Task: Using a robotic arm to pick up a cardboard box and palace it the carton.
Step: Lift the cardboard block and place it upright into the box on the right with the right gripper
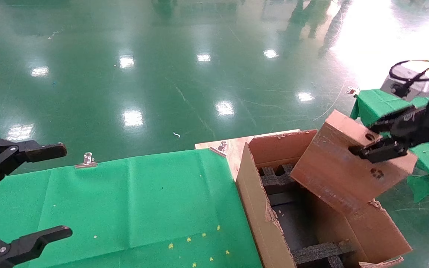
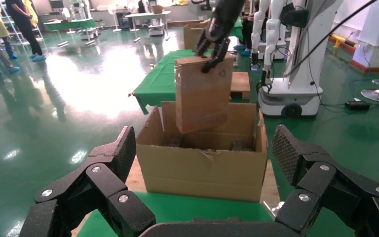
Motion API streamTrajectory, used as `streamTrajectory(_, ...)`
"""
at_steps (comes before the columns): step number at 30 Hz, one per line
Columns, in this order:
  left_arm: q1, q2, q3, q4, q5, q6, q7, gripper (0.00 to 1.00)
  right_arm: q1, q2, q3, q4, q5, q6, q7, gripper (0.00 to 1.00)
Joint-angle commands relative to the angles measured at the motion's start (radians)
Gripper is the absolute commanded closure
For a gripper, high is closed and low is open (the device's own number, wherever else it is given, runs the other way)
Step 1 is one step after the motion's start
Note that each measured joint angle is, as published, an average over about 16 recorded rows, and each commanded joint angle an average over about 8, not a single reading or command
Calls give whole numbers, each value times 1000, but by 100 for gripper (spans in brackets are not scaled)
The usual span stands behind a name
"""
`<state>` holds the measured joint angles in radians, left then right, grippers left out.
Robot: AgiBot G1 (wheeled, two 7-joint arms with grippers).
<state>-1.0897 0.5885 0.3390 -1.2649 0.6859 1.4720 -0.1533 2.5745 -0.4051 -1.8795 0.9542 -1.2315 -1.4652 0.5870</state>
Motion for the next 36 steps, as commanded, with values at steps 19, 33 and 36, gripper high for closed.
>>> streamTrajectory(19,0,0,0,0,0,0,0,0,32,202,-12,255,-65,122,270,100)
streamTrajectory(33,0,0,0,1,-1,0,0,0,-2,158,-33,233,-73,145,363,100)
streamTrajectory(36,0,0,0,1,-1,0,0,0,-13,148,-45,250,-101,167,424,100)
